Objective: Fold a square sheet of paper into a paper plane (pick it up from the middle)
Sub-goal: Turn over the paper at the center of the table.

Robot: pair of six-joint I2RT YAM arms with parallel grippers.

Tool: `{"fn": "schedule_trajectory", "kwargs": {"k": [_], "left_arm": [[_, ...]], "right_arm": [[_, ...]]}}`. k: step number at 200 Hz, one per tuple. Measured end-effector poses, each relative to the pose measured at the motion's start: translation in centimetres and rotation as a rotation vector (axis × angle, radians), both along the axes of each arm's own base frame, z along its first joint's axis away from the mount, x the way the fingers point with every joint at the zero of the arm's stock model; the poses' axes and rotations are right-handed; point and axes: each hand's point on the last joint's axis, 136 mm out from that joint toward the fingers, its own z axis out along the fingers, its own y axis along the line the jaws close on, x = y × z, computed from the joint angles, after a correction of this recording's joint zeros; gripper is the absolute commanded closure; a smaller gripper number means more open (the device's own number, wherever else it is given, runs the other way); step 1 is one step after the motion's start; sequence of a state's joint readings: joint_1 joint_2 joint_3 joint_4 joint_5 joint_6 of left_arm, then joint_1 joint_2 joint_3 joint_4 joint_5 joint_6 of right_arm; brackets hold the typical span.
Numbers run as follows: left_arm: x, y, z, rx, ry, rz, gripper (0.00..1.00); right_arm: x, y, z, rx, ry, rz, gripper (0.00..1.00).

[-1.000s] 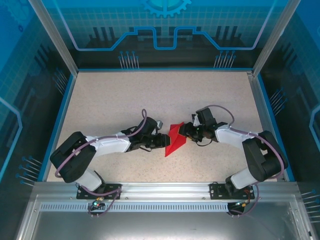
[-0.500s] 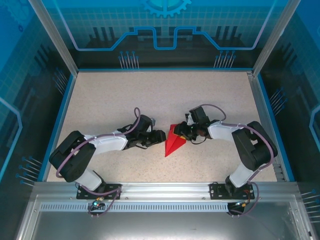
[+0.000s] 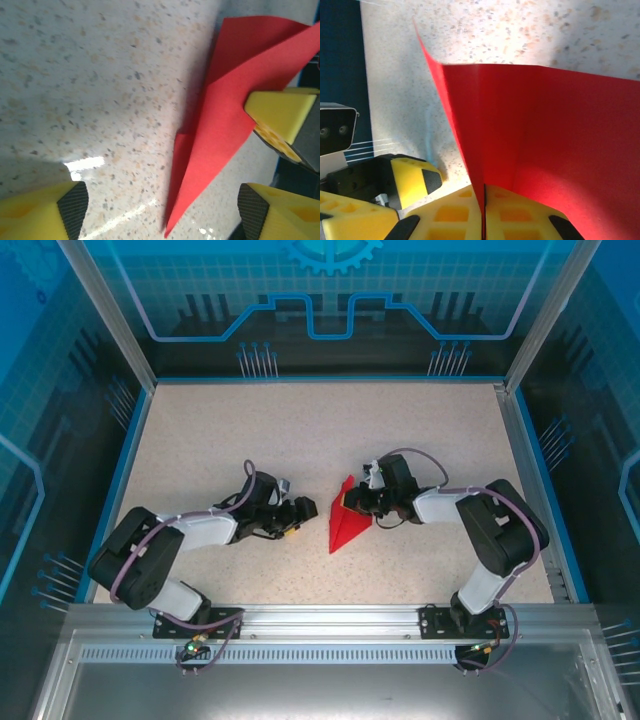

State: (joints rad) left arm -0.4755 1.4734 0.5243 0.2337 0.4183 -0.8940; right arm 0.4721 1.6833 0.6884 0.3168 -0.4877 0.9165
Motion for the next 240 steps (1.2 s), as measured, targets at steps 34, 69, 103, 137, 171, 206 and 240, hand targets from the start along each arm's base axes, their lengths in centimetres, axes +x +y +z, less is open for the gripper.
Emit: {"fn": "schedule_trajectory", "kwargs": {"k": [34, 69, 103, 137, 171, 206, 240], "left_arm": [[0.0, -1.0, 3.6, -0.108, -0.089, -0.033, 0.02], [0.4, -2.1, 7.9, -0.233, -0.187, -0.056, 0.01], [0.5, -2.9, 10.1, -0.324, -0.21, -0.071, 0.11], [0.5, -3.4, 11.6, -0.382, -0.232, -0.083, 0.3], [0.0, -4.7, 12.5, -0.424, -0.254, -0.124, 0.45], [-0.1, -5.1, 12.6, -0.438, -0.259, -0.135, 0.56], [0.0, -5.2, 13.0, -0.45, -0.272, -0.134, 0.65]], "right_arm": [[0.5, 0.5, 4.8, 0.105, -0.084, 0.017, 0.92], [1.3, 0.9, 9.8, 0.205, -0.159, 0.034, 0.91], [1.1, 1.3, 12.1, 0.258, -0.169, 0.051, 0.9], [0.7, 1.7, 12.8, 0.296, -0.143, 0.064, 0.9], [0.6, 1.9, 13.5, 0.332, -0.127, 0.071, 0.9], [0.4, 2.1, 13.9, 0.354, -0.116, 0.078, 0.89], [0.2, 2.1, 14.0, 0.36, -0.11, 0.088, 0.89]]}}
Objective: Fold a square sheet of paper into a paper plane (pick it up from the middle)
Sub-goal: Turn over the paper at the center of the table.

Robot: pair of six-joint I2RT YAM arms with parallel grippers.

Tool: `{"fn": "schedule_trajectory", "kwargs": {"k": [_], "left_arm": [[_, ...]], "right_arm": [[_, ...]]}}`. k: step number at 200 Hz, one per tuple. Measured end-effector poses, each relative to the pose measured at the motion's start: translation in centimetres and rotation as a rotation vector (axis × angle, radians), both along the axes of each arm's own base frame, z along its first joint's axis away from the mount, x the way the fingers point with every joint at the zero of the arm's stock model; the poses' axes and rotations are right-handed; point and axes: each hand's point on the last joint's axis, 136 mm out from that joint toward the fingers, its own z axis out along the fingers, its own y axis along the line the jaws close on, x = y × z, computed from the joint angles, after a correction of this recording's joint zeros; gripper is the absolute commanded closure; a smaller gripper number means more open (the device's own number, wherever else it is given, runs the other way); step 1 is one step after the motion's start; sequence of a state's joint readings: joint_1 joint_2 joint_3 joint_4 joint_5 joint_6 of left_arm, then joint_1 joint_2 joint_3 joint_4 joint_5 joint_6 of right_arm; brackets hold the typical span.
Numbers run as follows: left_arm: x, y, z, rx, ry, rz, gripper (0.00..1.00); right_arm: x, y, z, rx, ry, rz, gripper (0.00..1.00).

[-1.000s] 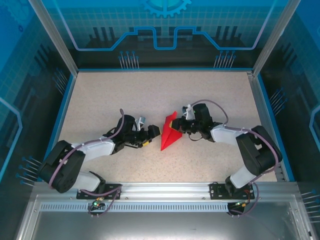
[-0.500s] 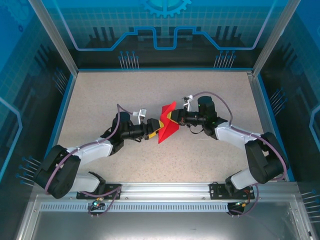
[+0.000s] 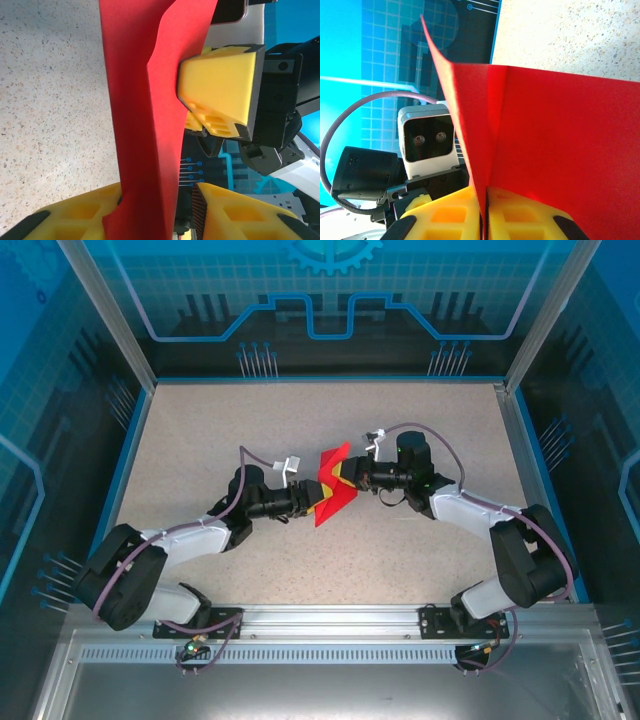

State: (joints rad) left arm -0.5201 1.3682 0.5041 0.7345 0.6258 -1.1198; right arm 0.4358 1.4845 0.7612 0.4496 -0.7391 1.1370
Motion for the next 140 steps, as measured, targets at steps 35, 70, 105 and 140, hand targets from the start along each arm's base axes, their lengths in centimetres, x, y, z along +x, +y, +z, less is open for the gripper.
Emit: {"fn": "schedule_trajectory", "kwargs": {"k": [35, 70, 105, 140], "left_arm": [[0.0, 0.0, 0.2, 0.004, -0.022, -0.002, 0.8], [0.0, 0.2, 0.1, 0.034, -0.036, 0.0, 0.89], [0.5, 0.9, -1.2, 0.17, -0.043, 0.028, 0.9], [1.9, 3.2, -1.7, 0.482, -0.11, 0.137, 0.87]], "right_arm": [[-0.2, 0.0, -0.3, -0.007, 0.008, 0.006, 0.88], [-0.2, -0.7, -1.0, -0.04, 0.022, -0.002, 0.66], [-0.2, -4.0, -1.7, -0.173, 0.014, -0.107, 0.42], [-0.6, -7.7, -2.6, -0.367, -0.007, -0.232, 0.36]]}}
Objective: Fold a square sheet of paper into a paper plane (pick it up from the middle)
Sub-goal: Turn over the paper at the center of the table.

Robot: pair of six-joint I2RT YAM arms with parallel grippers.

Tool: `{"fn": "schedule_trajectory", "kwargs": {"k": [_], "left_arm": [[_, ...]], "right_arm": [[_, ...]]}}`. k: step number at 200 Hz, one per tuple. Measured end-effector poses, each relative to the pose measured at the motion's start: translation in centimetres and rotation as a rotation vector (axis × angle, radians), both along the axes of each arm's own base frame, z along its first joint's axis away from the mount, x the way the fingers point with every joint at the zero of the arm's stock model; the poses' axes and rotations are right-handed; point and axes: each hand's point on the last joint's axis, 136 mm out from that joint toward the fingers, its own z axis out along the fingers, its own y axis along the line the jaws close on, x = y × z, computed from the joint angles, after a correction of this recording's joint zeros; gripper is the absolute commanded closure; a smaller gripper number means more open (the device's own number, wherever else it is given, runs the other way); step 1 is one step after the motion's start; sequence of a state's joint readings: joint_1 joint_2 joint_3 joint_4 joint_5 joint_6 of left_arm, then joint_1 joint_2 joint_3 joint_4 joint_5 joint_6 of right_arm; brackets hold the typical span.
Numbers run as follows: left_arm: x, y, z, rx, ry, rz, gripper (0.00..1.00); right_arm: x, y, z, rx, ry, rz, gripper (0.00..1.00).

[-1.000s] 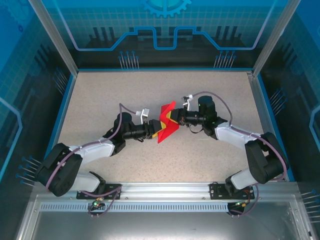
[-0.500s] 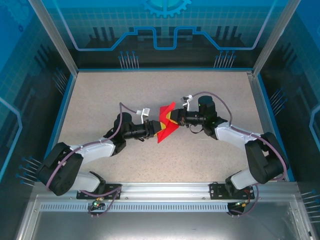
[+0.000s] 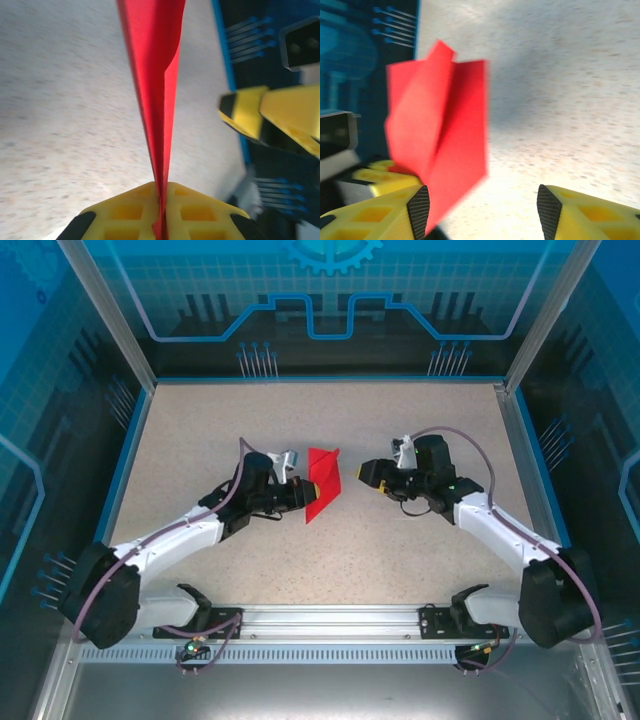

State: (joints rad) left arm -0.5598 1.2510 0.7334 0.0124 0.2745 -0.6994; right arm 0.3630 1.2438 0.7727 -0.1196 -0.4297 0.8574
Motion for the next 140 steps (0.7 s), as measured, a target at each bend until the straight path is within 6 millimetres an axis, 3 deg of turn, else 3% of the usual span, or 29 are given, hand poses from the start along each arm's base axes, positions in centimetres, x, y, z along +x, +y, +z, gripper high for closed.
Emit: {"fn": "schedule_trajectory", "kwargs": {"k": [38, 94, 116, 140], "left_arm": [[1.4, 2.7, -0.6, 0.424, -0.062, 0.126, 0.86], [2.8, 8.1, -7.5, 1.097, 0.042, 0.223, 0.86], [3.1, 8.5, -8.9, 1.258, 0.054, 0.202, 0.85], [3.2, 7.3, -10.4, 1.312, 0.061, 0.159, 0.79]], "right_arm": [[-0.8, -2.9, -2.5, -0.169, 0.052, -0.089, 0.33], [-1.9, -6.2, -4.2, -0.307, 0.086, -0.197, 0.31], [-2.5, -7.2, -4.5, -0.335, 0.089, -0.235, 0.31], [-3.1, -8.1, -5.0, -0.36, 0.101, -0.27, 0.31]]}}
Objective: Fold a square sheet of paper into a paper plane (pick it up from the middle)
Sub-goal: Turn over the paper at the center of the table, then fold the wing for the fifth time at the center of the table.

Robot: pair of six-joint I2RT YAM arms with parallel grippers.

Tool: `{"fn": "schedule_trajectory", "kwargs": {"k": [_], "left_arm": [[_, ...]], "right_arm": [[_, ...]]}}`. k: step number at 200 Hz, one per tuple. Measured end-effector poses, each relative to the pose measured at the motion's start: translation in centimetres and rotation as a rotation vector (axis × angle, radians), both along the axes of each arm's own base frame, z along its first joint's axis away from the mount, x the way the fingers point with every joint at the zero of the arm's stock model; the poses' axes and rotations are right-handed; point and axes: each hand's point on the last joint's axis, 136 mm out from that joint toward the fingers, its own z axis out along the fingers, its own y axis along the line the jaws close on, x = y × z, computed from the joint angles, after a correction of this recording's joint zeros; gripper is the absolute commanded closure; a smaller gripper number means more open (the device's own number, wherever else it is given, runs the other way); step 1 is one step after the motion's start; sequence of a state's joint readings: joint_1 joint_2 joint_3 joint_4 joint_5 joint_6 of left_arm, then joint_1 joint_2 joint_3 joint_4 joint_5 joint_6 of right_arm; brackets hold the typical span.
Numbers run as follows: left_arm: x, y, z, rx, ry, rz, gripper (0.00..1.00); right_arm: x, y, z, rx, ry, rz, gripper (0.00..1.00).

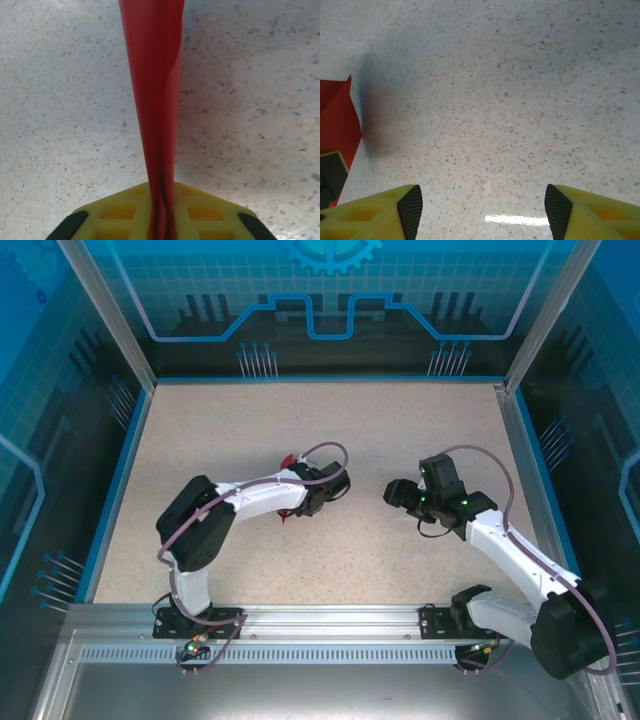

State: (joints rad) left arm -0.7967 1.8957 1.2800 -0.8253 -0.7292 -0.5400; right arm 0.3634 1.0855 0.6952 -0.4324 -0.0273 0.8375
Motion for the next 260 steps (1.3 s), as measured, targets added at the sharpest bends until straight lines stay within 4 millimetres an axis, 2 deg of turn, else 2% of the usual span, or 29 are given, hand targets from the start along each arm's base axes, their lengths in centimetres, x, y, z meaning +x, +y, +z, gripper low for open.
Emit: {"fn": "schedule_trajectory", "kwargs": {"k": [23, 32, 63, 78, 97, 110, 121, 140, 156, 177, 201, 215, 229, 260], "left_arm": [[-0.2, -1.5, -1.5, -0.039, 0.041, -0.02, 0.71], [-0.4, -2.1, -2.0, -0.069, 0.066, -0.032, 0.62], [-0.8, -4.9, -2.6, -0.25, 0.112, -0.044, 0.46], [-1.3, -6.2, -1.8, -0.384, 0.13, -0.06, 0.42], [-1.5, -6.5, 1.0, -0.587, 0.12, -0.057, 0.34], [-1.2, -5.7, 3.3, -0.723, 0.079, -0.035, 0.31], [-0.7, -4.2, 5.3, -0.819, 0.024, -0.007, 0.26], [-0.5, -0.9, 6.8, -0.91, -0.056, 0.072, 0.23], [-0.8, 1.8, 6.5, -0.942, -0.092, 0.153, 0.21], [-1.8, 4.6, 4.8, -0.959, -0.095, 0.261, 0.18], [-2.8, 6.6, 3.1, -0.968, -0.088, 0.361, 0.17], [-3.1, 7.4, 2.6, -0.975, -0.085, 0.398, 0.17], [-3.2, 7.8, 2.3, -0.989, -0.084, 0.424, 0.17], [-3.3, 8.1, 2.0, -1.002, -0.08, 0.445, 0.16]], "right_arm": [[-0.5, -0.7, -0.6, -0.024, 0.017, -0.024, 0.31], [-0.6, -0.8, -0.7, -0.03, 0.023, -0.029, 0.31], [-0.8, -1.2, -1.0, -0.049, 0.033, -0.039, 0.31], [-0.8, -1.2, -1.1, -0.052, 0.035, -0.037, 0.31], [-0.9, -0.5, -1.7, -0.078, 0.055, -0.009, 0.31], [-0.8, 1.0, -1.9, -0.105, 0.065, 0.037, 0.33], [-0.7, 3.0, -1.9, -0.126, 0.067, 0.095, 0.35], [-0.3, 7.4, -1.3, -0.15, 0.048, 0.194, 0.39], [0.3, 11.7, -0.5, -0.16, 0.016, 0.271, 0.41], [0.8, 17.7, 0.0, -0.145, -0.023, 0.365, 0.45], [1.2, 23.0, -1.8, -0.124, -0.009, 0.444, 0.47], [1.6, 24.7, -3.5, -0.12, 0.014, 0.465, 0.48], [2.0, 25.4, -5.4, -0.135, 0.042, 0.47, 0.49], [1.9, 25.1, -8.2, -0.171, 0.097, 0.471, 0.49]]}}
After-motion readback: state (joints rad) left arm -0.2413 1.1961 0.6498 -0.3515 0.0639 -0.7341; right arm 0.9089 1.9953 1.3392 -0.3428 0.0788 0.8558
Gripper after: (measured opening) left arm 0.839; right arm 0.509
